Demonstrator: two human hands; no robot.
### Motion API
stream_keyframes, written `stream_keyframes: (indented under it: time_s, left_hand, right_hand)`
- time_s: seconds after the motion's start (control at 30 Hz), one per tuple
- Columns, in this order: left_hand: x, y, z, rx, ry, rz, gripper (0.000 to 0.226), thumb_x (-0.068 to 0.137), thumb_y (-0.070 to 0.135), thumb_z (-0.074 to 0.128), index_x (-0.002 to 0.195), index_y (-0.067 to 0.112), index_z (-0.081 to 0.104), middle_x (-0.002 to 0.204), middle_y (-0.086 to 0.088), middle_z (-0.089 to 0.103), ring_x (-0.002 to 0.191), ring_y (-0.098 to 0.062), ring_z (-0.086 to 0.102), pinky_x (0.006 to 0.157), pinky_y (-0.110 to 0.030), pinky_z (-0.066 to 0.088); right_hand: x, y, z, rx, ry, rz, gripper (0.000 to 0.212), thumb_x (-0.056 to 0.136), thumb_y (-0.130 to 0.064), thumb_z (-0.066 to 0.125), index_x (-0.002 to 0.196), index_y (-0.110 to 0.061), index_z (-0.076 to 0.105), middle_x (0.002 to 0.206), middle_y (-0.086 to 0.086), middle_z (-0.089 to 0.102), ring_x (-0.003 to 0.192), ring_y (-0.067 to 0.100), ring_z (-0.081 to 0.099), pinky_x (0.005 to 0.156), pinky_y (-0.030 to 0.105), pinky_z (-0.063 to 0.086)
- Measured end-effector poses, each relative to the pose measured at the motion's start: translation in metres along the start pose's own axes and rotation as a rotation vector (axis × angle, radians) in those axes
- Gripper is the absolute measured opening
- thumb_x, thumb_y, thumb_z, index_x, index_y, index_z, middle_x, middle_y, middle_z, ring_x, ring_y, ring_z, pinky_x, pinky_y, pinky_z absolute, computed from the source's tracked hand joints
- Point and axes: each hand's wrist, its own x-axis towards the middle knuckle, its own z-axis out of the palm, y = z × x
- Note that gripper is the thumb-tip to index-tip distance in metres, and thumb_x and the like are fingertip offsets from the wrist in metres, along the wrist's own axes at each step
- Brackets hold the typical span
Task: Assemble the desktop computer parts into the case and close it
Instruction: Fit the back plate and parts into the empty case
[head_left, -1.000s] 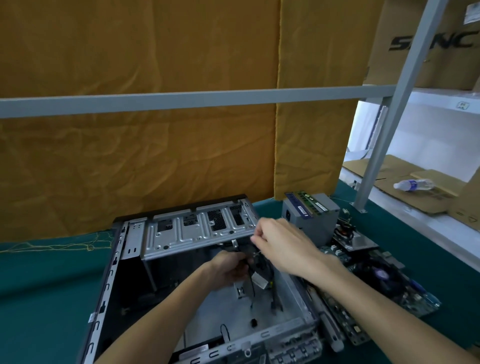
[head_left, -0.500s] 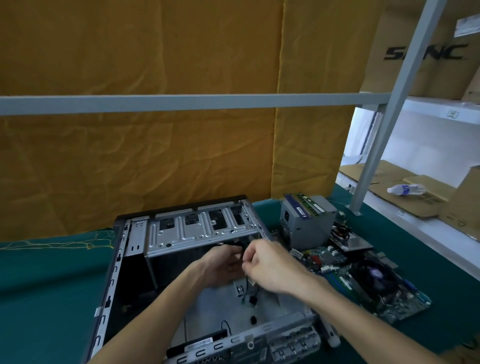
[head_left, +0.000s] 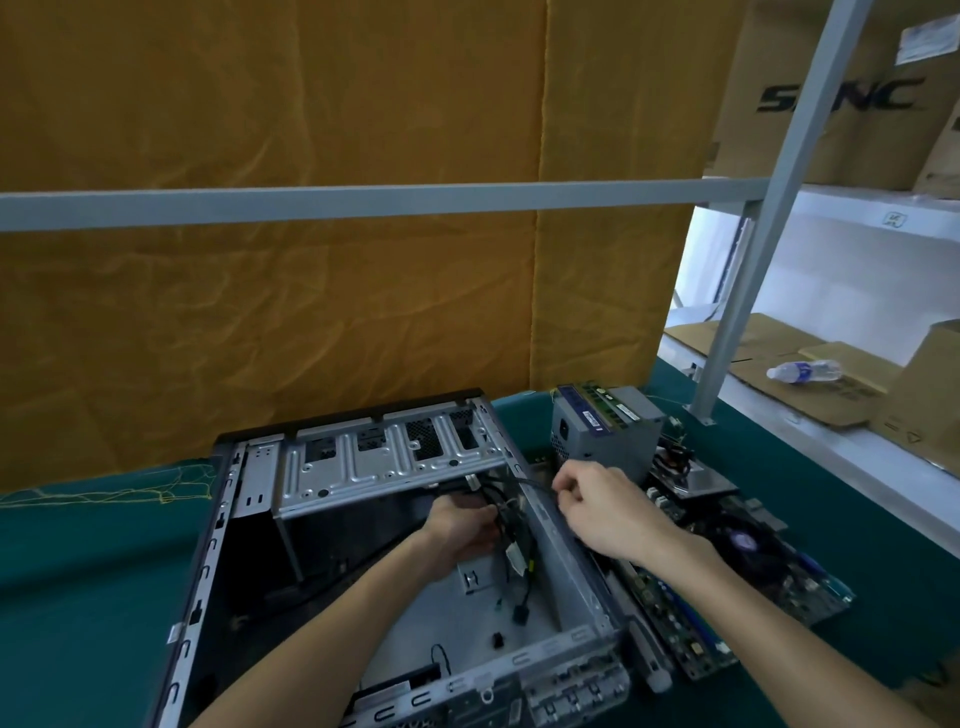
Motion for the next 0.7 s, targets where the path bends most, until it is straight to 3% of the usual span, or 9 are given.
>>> stream_keyframes:
  time_s: [0.13,0.3,0.47,0.53,0.63,0.7]
  left_hand:
    - [0.000,0.001,0.004,-0.007,0.031,0.018,0.022,0.097,0.003,0.066,0.118,-0.001,0.060,0.073,-0.011,0.067,0.055,-0.015,0.067,0.059,-0.028,0.060]
    - [0.000,0.000,0.004,0.055,0.052,0.043,0.003,0.097,-0.001,0.063,0.098,0.000,0.065,0.070,-0.012,0.064,0.061,-0.022,0.062,0.071,-0.037,0.059]
    - [-0.005,0.008,0.003,-0.098,-0.067,-0.036,0.008,0.095,0.005,0.059,0.091,0.005,0.066,0.080,-0.014,0.062,0.075,-0.028,0.061,0.074,-0.039,0.057]
    - [-0.004,0.008,0.002,-0.125,-0.068,-0.066,0.010,0.098,0.015,0.063,0.092,0.009,0.067,0.072,-0.009,0.059,0.066,-0.023,0.057,0.068,-0.033,0.054]
    - [-0.005,0.004,-0.001,-0.109,-0.001,-0.038,0.008,0.099,0.012,0.064,0.095,0.005,0.066,0.068,-0.009,0.057,0.060,-0.021,0.053,0.064,-0.030,0.049]
    - [-0.007,0.006,-0.008,0.033,0.051,0.047,0.022,0.101,0.008,0.059,0.081,0.003,0.065,0.052,-0.002,0.056,0.043,-0.013,0.052,0.049,-0.020,0.043]
  right_hand:
    - [0.002,-0.007,0.012,-0.120,0.043,-0.043,0.025,0.104,-0.049,0.043,0.100,-0.029,0.058,0.078,-0.009,0.061,0.064,0.011,0.057,0.051,0.031,0.037]
    - [0.003,0.000,0.021,-0.104,0.076,-0.060,0.026,0.107,-0.046,0.036,0.097,-0.032,0.055,0.075,-0.009,0.061,0.065,0.015,0.059,0.055,0.035,0.040]
    - [0.003,0.001,0.027,-0.103,0.100,-0.059,0.030,0.108,-0.044,0.033,0.090,-0.030,0.052,0.070,-0.007,0.059,0.060,0.015,0.056,0.052,0.033,0.036]
    - [0.001,-0.002,0.028,-0.135,0.121,-0.052,0.030,0.108,-0.043,0.032,0.089,-0.028,0.049,0.072,-0.008,0.057,0.060,0.015,0.054,0.050,0.033,0.033]
    - [-0.002,-0.006,0.028,-0.162,0.211,-0.056,0.020,0.107,-0.042,0.040,0.100,-0.026,0.050,0.085,-0.007,0.058,0.066,0.018,0.058,0.054,0.034,0.039]
    - [-0.007,-0.013,0.029,-0.117,0.366,-0.130,0.013,0.103,-0.036,0.053,0.101,-0.027,0.045,0.095,-0.006,0.053,0.069,0.018,0.059,0.055,0.029,0.039]
